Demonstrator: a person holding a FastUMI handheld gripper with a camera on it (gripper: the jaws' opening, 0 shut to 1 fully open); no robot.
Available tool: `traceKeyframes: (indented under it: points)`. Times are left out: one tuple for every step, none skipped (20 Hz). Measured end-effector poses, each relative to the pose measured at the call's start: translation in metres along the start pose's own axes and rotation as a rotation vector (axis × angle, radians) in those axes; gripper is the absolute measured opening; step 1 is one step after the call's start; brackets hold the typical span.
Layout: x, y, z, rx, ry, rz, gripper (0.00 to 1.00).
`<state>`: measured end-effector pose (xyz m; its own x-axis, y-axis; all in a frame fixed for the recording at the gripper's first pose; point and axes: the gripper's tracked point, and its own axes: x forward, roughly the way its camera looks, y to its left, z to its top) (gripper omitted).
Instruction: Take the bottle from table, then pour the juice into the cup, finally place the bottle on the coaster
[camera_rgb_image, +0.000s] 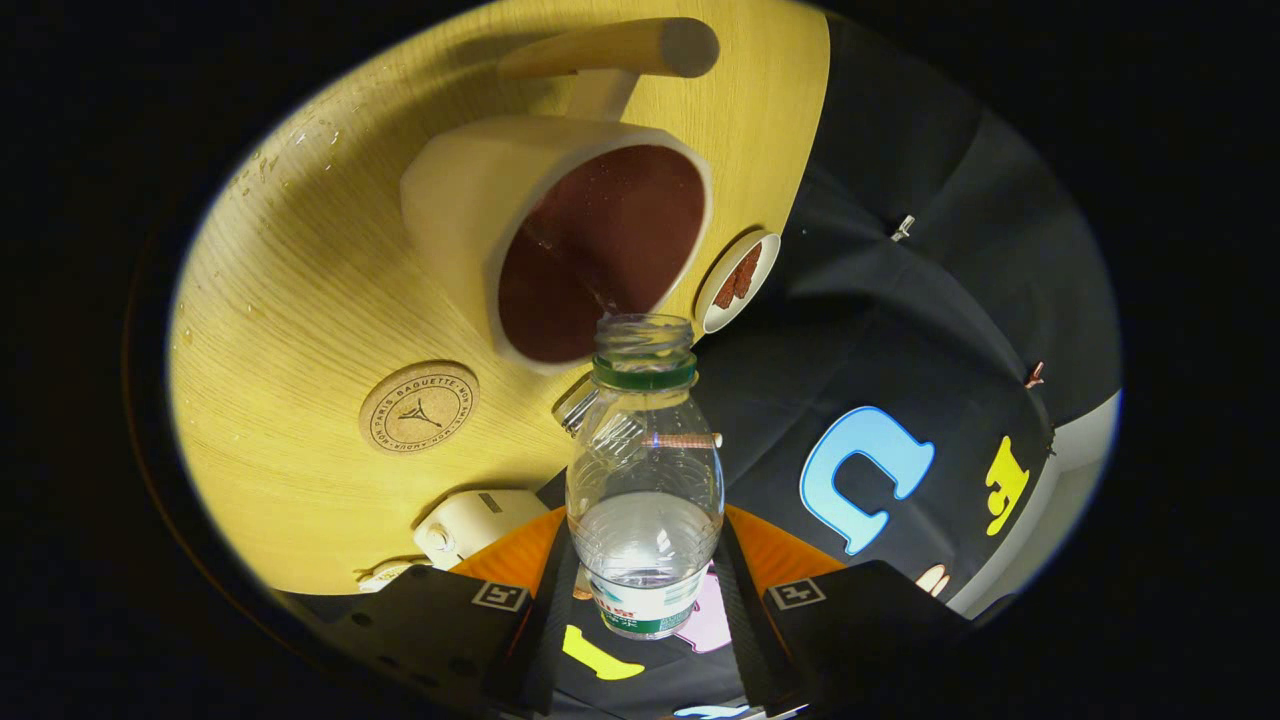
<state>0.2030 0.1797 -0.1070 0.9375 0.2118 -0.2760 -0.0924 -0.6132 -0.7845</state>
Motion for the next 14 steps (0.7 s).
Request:
traceKeyframes:
  points:
    - [0.0,-0.002,0.003,-0.007,-0.003,-0.002,0.71]
    - [-0.001,-0.004,0.004,-0.016,-0.008,-0.004,0.71]
    - [-0.002,-0.004,0.006,-0.022,-0.014,-0.005,0.71]
    - [-0.003,-0.006,0.005,-0.029,-0.018,-0.008,0.71]
    - [-0.001,-0.01,0.008,-0.037,-0.023,-0.012,0.71]
    - [-0.003,-0.01,0.009,-0.044,-0.028,-0.015,0.71]
    - [-0.005,-0.012,0.011,-0.053,-0.034,-0.018,0.71]
    - [-0.006,-0.013,0.013,-0.062,-0.04,-0.021,0.71]
    - [-0.005,-0.013,0.015,-0.072,-0.045,-0.022,0.71]
    - [-0.005,-0.013,0.016,-0.082,-0.048,-0.023,0.71]
    - [-0.004,-0.014,0.016,-0.09,-0.049,-0.022,0.71]
    - [-0.004,-0.012,0.014,-0.094,-0.047,-0.02,0.71]
    - [-0.004,-0.011,0.012,-0.095,-0.044,-0.016,0.71]
    - [-0.004,-0.009,0.011,-0.093,-0.039,-0.013,0.71]
